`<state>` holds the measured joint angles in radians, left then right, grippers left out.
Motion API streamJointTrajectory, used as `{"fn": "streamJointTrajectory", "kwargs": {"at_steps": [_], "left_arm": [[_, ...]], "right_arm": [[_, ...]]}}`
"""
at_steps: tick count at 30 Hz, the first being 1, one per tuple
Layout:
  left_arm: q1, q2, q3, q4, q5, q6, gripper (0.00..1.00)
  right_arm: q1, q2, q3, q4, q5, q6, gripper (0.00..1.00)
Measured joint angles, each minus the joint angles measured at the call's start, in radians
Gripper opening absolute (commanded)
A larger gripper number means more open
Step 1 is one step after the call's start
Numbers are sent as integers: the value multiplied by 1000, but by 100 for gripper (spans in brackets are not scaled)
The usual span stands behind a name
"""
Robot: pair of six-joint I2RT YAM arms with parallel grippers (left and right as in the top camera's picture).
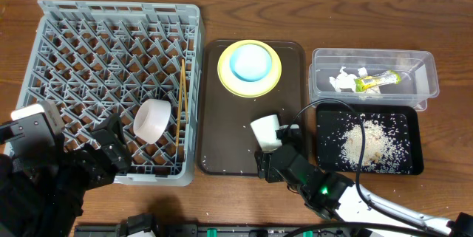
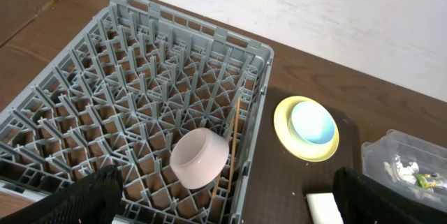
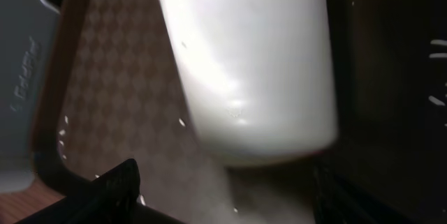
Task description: Sort waste into correct bins and load items into the dishwasher
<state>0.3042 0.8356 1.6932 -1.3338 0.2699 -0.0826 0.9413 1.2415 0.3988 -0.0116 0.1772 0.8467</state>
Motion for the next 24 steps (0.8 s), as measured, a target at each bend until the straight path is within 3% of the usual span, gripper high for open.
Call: {"fn": "streamJointTrajectory", "kwargs": {"at_steps": [12,20,23,24], "left_arm": [[0,0,0,0,0,0,97],[0,0,0,0,0,0,97],[0,0,0,0,0,0,97],[0,0,0,0,0,0,97]], "right_arm": [[0,-28,0,-54,1,-114,79],[8,99,4,138,-3,-29,83],[11,123,6,211,-43,-2,99],[14,124,6,219,-54,5,99]]}}
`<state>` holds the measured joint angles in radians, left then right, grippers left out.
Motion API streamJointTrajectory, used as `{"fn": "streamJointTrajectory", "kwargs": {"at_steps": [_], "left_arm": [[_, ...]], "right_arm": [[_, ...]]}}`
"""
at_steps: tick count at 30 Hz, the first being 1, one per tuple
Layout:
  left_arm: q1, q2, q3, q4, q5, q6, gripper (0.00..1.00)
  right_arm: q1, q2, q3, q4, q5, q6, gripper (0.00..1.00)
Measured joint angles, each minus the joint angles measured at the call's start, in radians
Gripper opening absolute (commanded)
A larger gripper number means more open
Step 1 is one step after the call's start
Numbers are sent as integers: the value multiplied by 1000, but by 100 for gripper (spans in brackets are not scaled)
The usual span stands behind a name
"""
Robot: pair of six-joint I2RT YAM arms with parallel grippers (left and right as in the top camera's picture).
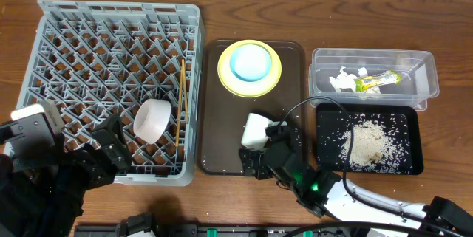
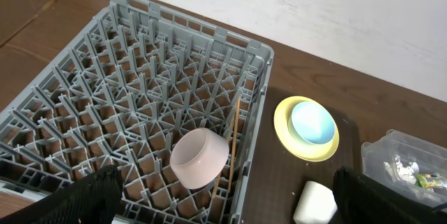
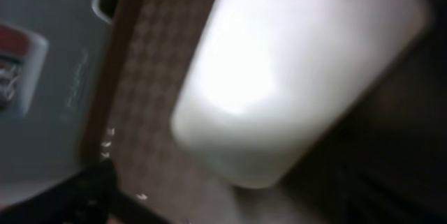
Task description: Sort waste into correct bins and load items into the dishwasher
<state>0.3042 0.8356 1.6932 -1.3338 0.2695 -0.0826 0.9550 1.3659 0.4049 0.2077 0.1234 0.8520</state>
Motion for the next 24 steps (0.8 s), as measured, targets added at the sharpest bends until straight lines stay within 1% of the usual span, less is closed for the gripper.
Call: {"fn": "streamJointTrajectory", "kwargs": {"at_steps": [3,6,9,13,16,20,24], "left_arm": [[0,0,0,0,0,0,97],[0,0,0,0,0,0,97],[0,0,0,0,0,0,97],[0,0,0,0,0,0,97],[0,0,0,0,0,0,97],[0,0,0,0,0,0,97],[0,0,0,0,0,0,97]], "right_arm": [[3,0,3,-18,-6,68,99],[3,2,3,-78,51,142,99],[3,14,3,-73,90,180,99],[17,60,6,-8,129,198,99],[23,84,15,10,144,199,99],[23,87,19,6,148,199,99],[23,70,27,-56,145,201,99]]}}
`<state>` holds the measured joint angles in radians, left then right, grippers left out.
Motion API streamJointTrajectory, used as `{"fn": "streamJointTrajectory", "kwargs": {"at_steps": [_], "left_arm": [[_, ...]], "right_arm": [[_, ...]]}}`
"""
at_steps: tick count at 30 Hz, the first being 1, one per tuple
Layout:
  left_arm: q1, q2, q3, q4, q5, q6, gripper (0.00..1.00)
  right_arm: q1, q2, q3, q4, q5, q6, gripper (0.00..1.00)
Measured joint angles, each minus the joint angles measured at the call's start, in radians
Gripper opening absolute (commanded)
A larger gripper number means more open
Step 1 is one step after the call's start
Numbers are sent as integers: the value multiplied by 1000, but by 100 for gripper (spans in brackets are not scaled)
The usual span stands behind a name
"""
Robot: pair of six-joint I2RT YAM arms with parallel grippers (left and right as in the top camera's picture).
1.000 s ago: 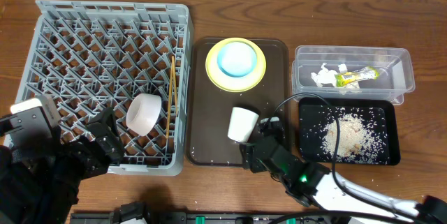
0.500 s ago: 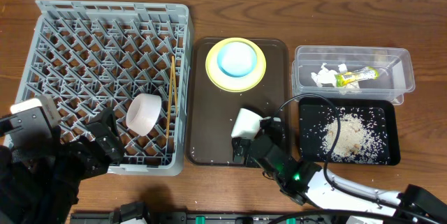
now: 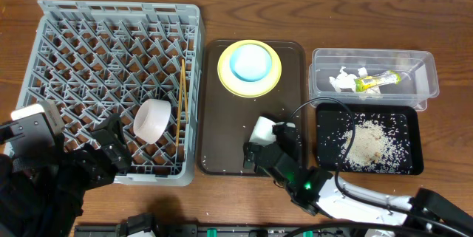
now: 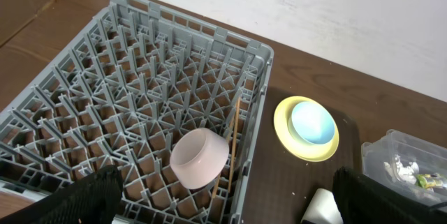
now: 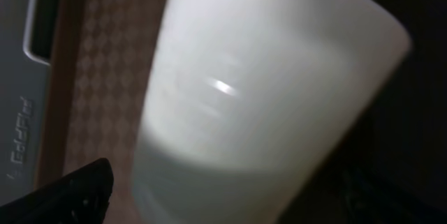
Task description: Sort waste into correct bins and load items into the dishwasher
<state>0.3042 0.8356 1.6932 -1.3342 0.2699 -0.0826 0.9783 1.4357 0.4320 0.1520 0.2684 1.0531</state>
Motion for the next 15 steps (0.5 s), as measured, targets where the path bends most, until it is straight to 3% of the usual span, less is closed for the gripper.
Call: {"fn": "streamJointTrajectory", "kwargs": {"at_steps": [7,15], "left_arm": [[0,0,0,0,0,0,97],[0,0,0,0,0,0,97]], "right_arm": [[0,-74,-2,-149,6,14,96],[0,-77,-3,-172,51,14,94]]}}
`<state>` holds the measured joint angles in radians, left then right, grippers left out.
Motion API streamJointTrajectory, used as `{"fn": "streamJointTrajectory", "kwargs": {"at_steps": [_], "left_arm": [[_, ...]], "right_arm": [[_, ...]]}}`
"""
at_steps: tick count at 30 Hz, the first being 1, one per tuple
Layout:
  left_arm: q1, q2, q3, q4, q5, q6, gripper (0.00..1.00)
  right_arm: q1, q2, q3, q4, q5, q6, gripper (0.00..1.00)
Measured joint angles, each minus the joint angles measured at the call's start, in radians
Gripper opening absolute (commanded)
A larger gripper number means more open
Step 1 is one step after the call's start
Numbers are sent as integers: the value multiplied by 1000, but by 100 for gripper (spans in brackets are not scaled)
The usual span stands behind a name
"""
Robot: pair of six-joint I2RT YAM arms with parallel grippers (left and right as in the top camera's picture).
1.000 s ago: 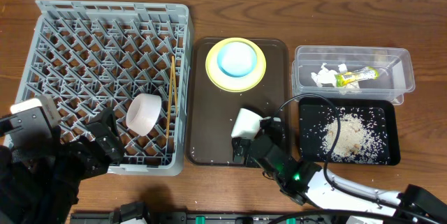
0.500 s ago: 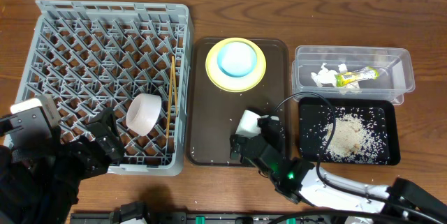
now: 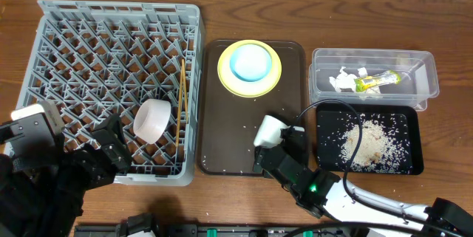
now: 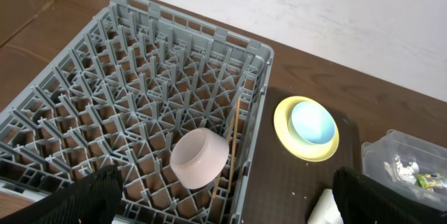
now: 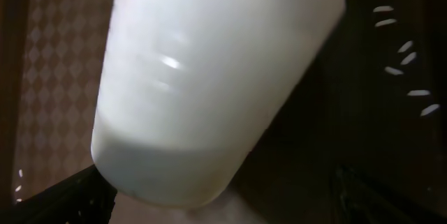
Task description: Sort waste into correct bins and load items into the dishwasher
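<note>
A white cup point(image 3: 269, 130) hangs tilted over the right side of the brown tray point(image 3: 222, 119), and my right gripper point(image 3: 275, 142) is shut on it. The cup point(image 5: 209, 77) fills the right wrist view, with a dark finger at each lower corner. My left gripper point(image 4: 230, 206) stands open over the near edge of the grey dish rack point(image 3: 111, 15). A pale bowl point(image 3: 153, 120) and a pair of chopsticks point(image 3: 182, 89) sit in the rack. A blue bowl on a yellow plate point(image 3: 250, 63) rests at the far end of the tray.
A clear bin point(image 3: 373, 78) holding paper scraps and a wrapper stands at the back right. A black tray point(image 3: 403, 163) with spilled rice lies in front of it. Stray rice grains dot the brown tray's near edge.
The right gripper and the white cup have shifted slightly right, toward the brown tray's right edge, and the cup's tilt has changed. The left arm has not moved.
The right gripper held the white cup over the tray's near right part. It was then a little further left, then back toward the right, and now sits nearest the tray's right edge. The rack's contents and the left arm stayed as they were.
</note>
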<state>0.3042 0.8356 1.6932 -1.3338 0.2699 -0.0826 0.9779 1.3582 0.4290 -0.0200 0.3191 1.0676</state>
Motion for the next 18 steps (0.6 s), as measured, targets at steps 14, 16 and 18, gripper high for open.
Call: {"fn": "streamJointTrajectory", "kwargs": {"at_steps": [14,16,18], "left_arm": [[0,0,0,0,0,0,97],[0,0,0,0,0,0,97],[0,0,0,0,0,0,97]], "right_arm": [[-7,0,-4,91,-51,-23,99],[-7,2,-4,73,-31,-24,99],[-8,5,-4,73,-5,-40,99]]}}
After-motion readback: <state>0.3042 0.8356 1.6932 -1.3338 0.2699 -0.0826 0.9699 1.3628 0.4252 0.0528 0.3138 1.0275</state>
